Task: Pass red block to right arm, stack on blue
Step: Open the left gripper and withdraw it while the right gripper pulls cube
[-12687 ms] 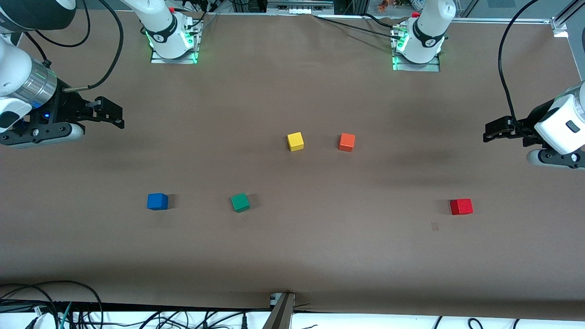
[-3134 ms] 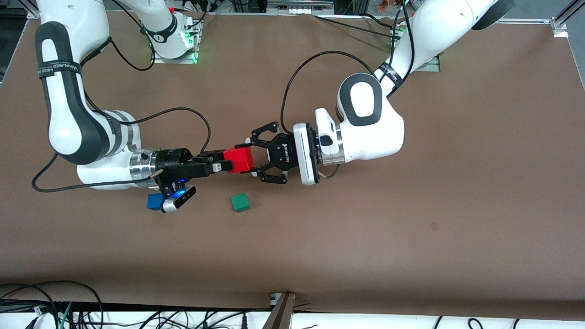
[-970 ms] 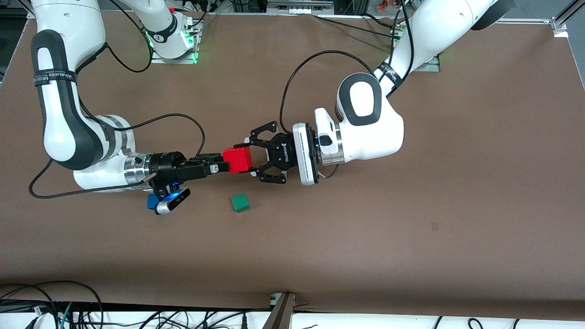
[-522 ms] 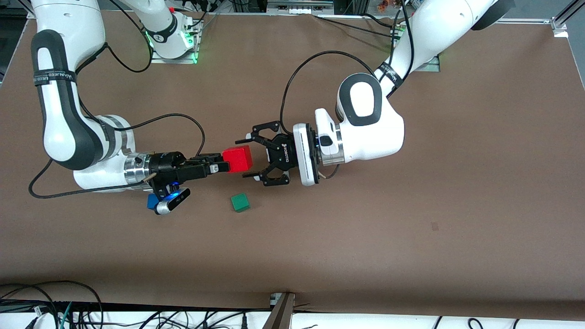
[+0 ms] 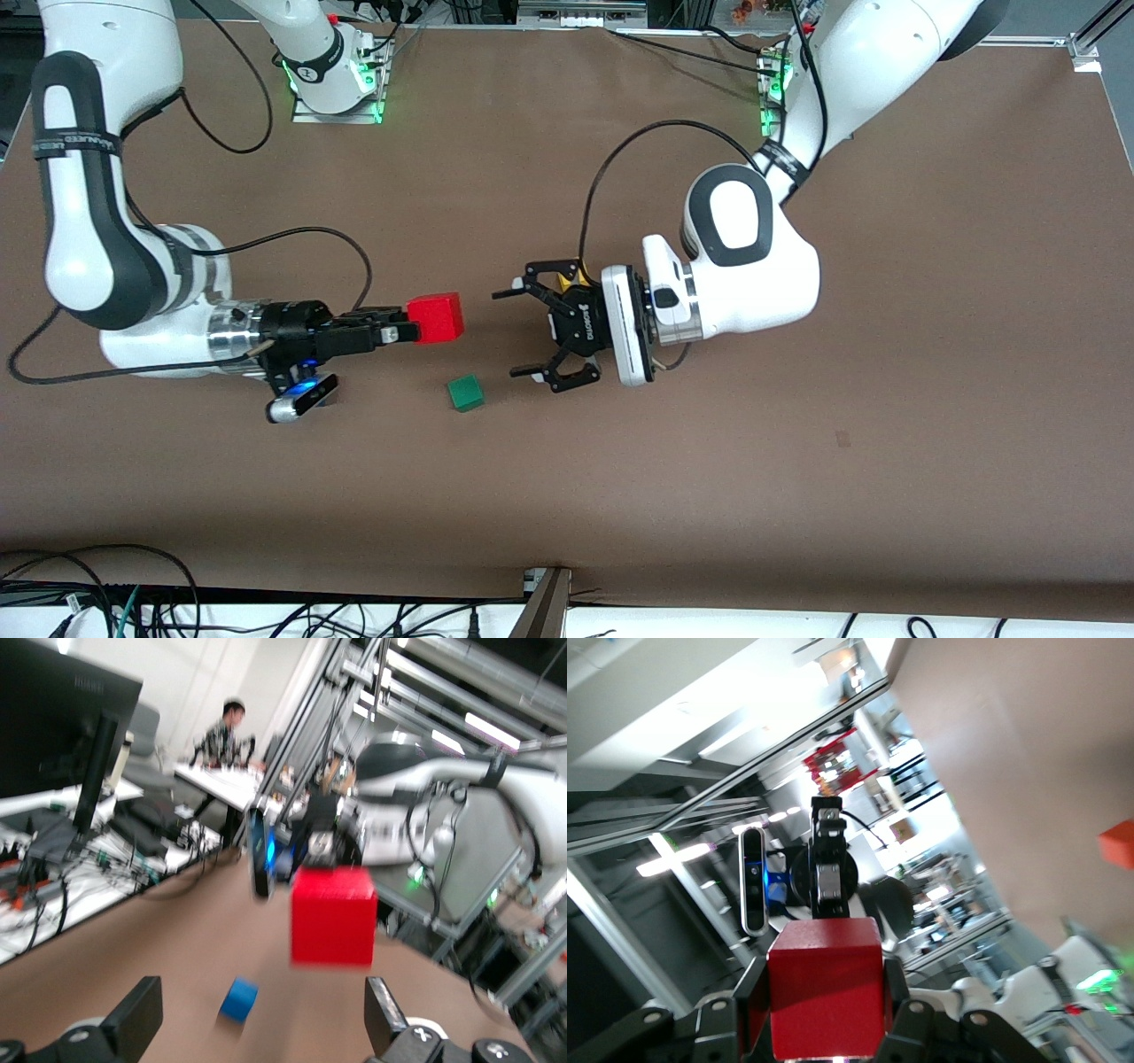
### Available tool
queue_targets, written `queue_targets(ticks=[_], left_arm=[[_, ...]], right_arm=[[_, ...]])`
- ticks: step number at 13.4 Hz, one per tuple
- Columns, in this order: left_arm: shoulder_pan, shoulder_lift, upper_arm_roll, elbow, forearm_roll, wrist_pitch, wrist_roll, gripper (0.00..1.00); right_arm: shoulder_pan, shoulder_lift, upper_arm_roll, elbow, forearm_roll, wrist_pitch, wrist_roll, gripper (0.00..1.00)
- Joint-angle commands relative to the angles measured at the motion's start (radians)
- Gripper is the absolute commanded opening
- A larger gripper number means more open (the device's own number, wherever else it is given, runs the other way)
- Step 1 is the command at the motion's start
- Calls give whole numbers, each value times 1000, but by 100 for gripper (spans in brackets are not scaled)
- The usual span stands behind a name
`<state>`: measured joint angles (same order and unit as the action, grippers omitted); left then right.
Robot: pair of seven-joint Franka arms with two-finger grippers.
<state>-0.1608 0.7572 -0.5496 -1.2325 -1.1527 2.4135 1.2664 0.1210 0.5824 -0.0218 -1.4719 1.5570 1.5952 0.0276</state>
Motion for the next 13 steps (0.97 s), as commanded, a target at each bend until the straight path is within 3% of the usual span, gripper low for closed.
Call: queue_targets(ticks=[1,4,7,10,13], left_arm=[[23,-15,68,14,170,-153,-157,100],[108,-15,74,14,283,-325,-222,100],[153,-13,118,4,367,-445,-304,100],[153,-38,245,4,545,-594,-433,100],[139,-78,422,1,680,-691,-514,100]], right_arm=[[-17,-30,-13,64,-195,-1,14,9],[-17,-67,-52,70,-476,17,-5,9],[-12,-101,-50,70,-743,54,-8,9],[-12,-133,-46,67,-1030,121,-87,9],[-12,-135,-49,56,-1220,173,-165,9]])
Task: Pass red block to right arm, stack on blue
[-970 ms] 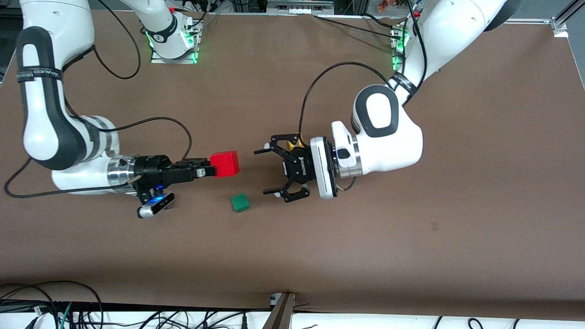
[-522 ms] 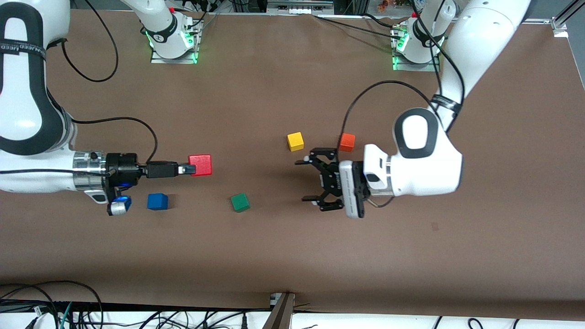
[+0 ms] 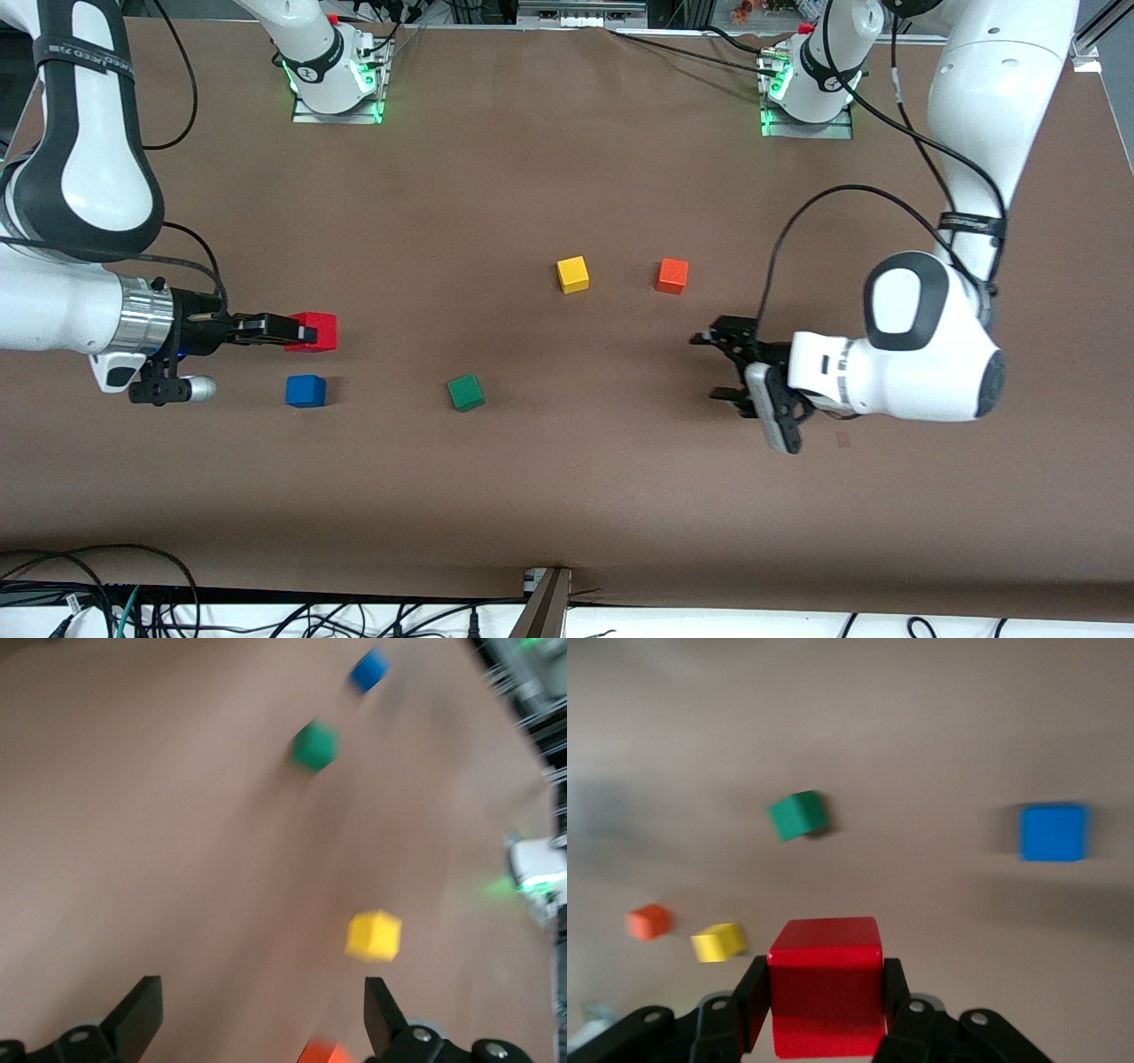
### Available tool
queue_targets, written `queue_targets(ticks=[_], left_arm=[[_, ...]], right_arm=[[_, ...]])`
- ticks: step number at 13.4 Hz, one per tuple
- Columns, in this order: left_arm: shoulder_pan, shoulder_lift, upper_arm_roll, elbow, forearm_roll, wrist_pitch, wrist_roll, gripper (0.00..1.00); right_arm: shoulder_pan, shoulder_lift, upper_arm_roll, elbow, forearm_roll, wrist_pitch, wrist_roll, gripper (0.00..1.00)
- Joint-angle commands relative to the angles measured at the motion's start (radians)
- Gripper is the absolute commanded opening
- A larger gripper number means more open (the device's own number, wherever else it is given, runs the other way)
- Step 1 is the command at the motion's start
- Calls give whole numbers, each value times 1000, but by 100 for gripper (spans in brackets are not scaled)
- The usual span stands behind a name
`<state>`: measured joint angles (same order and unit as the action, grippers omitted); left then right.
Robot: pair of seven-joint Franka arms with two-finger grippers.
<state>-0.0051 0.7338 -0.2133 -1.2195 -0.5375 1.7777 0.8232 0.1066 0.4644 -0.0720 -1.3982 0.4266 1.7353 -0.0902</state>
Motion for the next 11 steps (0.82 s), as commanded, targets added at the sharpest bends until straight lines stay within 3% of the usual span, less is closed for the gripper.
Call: queue_targets(ticks=[1,3,6,9,11], left_arm=[[-18,-77,109,-14,117,-82,-138,100],[-4,-131,121,-67,297,-92,-263,100],[0,-209,179,-83,483,-93,-277,100],[56,-287,193,-84,547,-101,-277,100],[56,-347,258,-86,568,-101,-277,100]], right_arm=[[4,-16,1,-24,-116,53,-68,9],[5,-18,3,-57,-185,130,-108,9],[7,-16,1,-131,-258,255,-103,9],[12,17,1,-160,-302,341,-86,9],[15,42,0,-163,-328,359,-33,9]])
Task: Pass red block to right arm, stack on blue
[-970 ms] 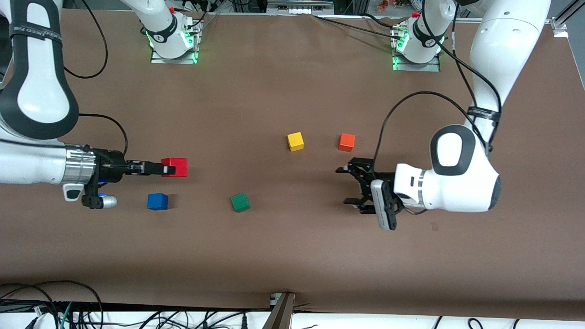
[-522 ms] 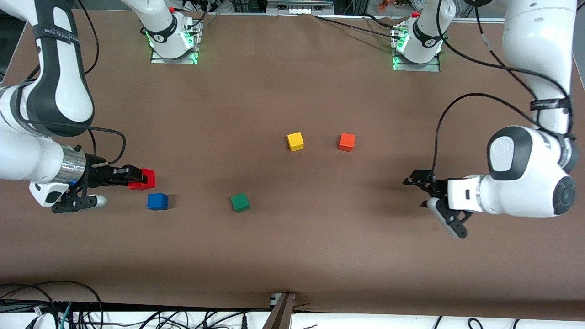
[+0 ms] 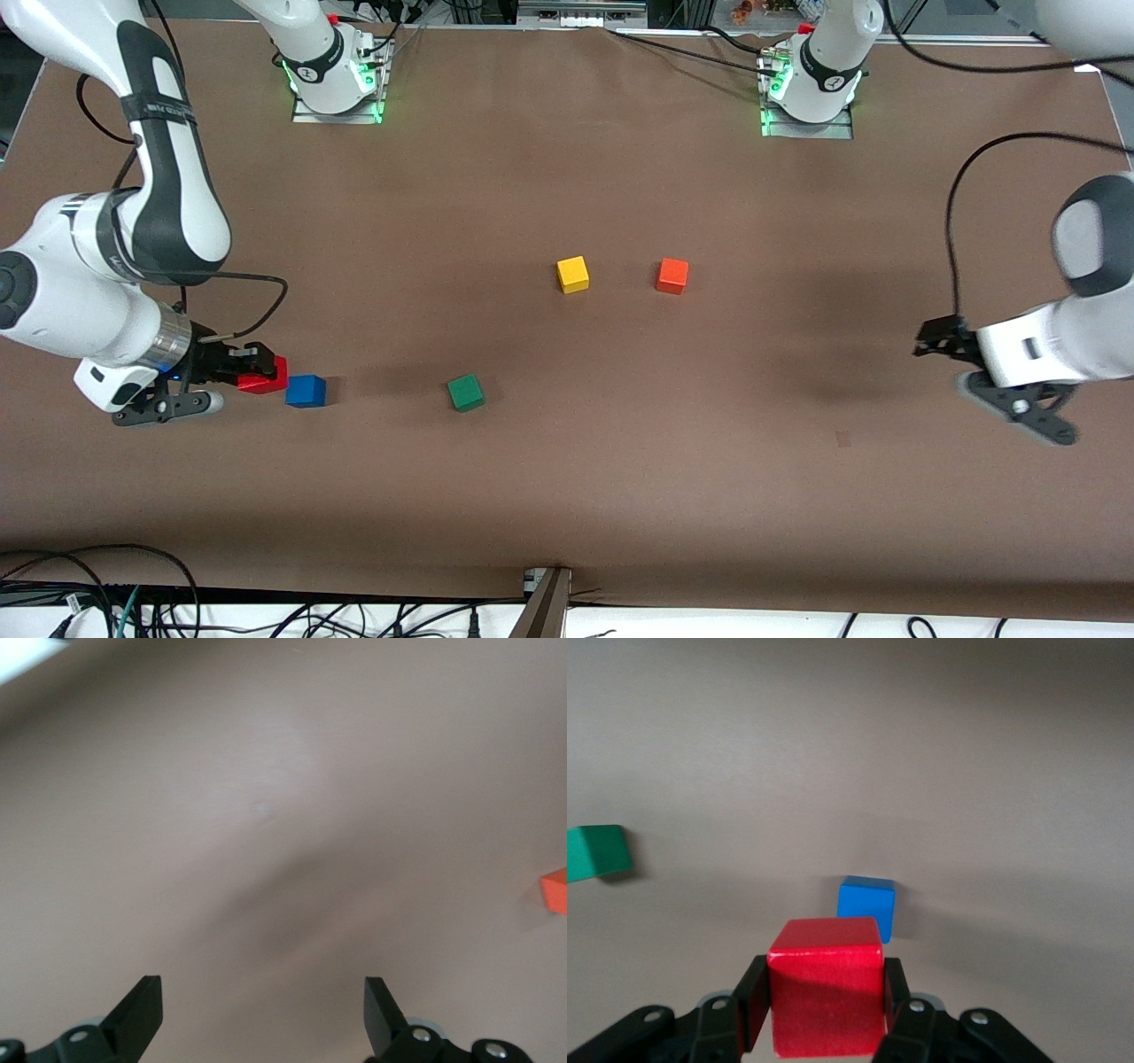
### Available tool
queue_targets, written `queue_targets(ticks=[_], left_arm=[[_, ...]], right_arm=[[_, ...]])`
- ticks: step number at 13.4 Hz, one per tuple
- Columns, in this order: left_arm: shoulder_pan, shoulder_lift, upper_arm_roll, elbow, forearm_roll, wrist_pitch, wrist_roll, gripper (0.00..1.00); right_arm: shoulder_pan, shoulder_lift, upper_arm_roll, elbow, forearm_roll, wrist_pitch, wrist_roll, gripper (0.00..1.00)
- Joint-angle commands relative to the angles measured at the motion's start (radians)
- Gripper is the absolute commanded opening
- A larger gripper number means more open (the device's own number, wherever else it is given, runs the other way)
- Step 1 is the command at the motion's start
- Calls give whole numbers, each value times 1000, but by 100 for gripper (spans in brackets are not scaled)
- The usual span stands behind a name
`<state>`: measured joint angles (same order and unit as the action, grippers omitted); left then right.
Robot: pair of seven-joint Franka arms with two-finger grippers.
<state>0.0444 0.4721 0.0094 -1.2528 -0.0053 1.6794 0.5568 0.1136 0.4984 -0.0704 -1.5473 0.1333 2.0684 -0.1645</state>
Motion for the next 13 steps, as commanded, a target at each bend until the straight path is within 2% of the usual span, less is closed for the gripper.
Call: queue_targets(ticks=[1,3,5,7,10,13], left_arm=[[9,-108,38,-54,50,-13,-12,100],[11,-166,40,-79,48,-49,-84,100],[6,-208,35,-94,44,-107,-301,100],[-8,-239,27,-103,36,-170,-430,100],[-20,-311,14,-187,1,-187,-505,100],[-21,-323,12,-204,-33,-187,-520,100]], right_arm=[[8,21,0,-13,-38,33,55,9],[6,52,0,-14,-38,71,62,9],[6,77,0,-14,-38,99,94,9],[8,88,0,-14,-38,101,120,9],[6,106,-2,-13,-40,101,145,9],[6,114,-3,-14,-58,102,145,9]])
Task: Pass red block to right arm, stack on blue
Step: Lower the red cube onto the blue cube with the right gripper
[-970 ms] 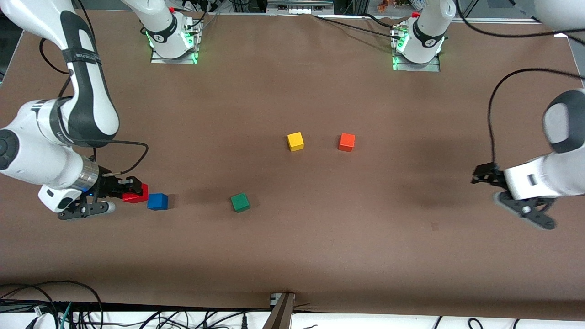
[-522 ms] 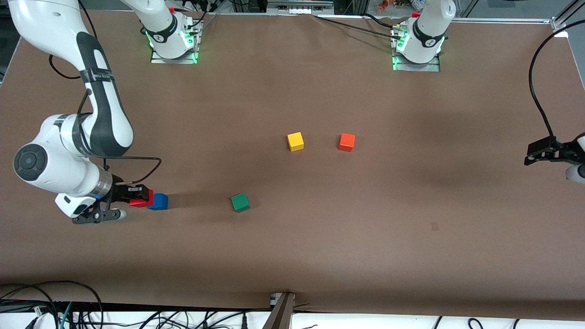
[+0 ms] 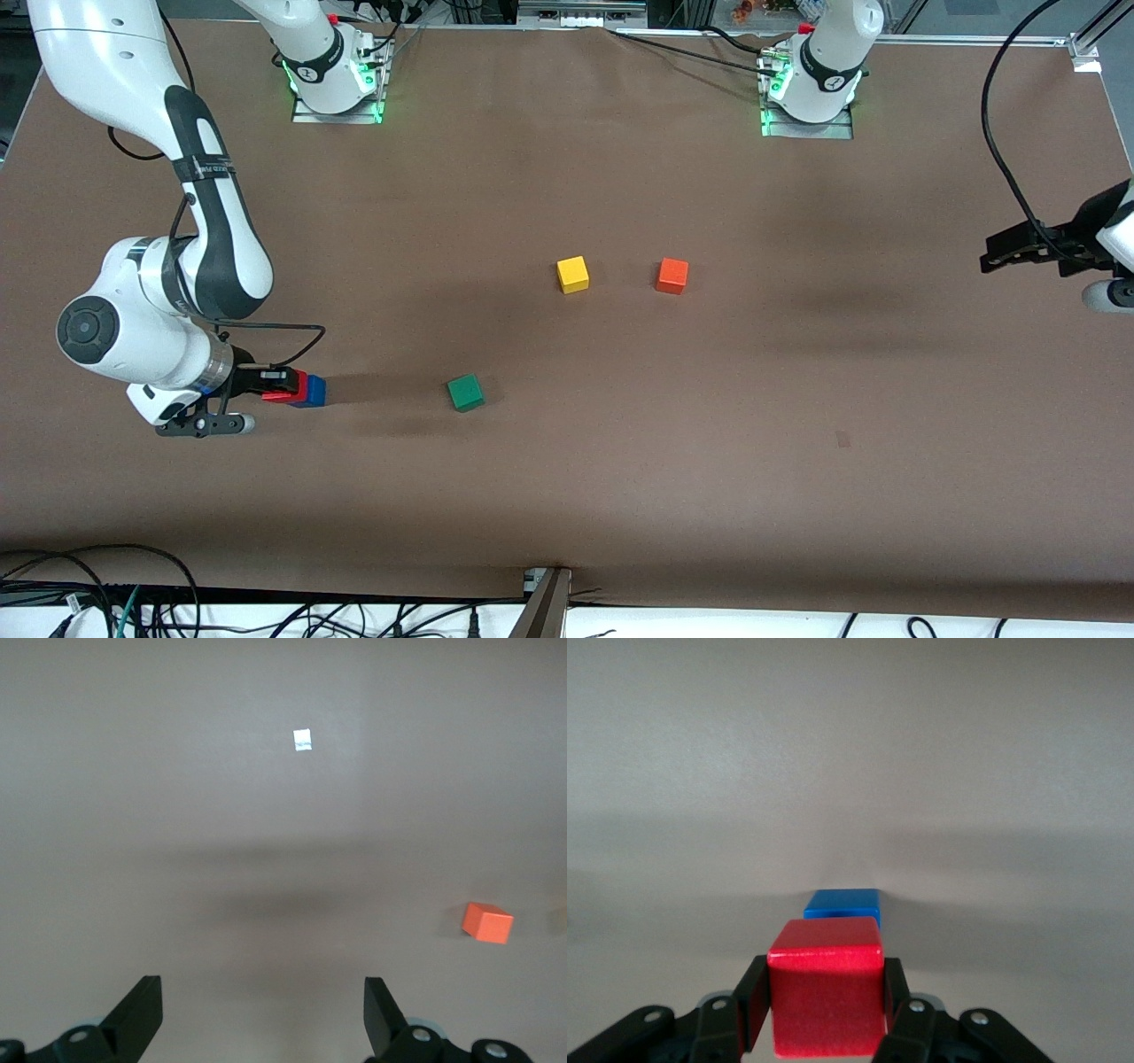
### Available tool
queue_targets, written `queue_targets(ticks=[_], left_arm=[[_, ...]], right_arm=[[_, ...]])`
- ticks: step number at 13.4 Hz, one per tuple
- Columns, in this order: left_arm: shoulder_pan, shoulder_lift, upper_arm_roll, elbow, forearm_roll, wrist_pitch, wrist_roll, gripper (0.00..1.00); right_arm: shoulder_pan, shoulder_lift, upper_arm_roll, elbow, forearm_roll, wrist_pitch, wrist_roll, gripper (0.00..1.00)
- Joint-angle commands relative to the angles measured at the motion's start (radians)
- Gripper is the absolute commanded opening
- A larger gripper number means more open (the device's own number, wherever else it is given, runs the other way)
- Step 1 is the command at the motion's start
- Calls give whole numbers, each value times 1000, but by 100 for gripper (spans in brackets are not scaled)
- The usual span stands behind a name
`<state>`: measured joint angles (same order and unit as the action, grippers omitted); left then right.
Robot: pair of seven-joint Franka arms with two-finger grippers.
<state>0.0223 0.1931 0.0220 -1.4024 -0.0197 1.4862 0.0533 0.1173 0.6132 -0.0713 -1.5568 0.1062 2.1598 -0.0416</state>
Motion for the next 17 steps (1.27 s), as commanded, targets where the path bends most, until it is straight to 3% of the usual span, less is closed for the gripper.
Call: queue_targets(ticks=[1,4,17], left_arm=[[1,-47,-1,-64,-17,6,-17,100],[1,-60,-10,-90,-5,13,-15,100],[5,-11,-11,-41,-3,9,-6,100]], right_arm=[[2,-1,-2,-5,-43,11,35,9],[4,2,-2,-11,-69,14,55,9],[13,3,-1,-55,-69,110,115,9]])
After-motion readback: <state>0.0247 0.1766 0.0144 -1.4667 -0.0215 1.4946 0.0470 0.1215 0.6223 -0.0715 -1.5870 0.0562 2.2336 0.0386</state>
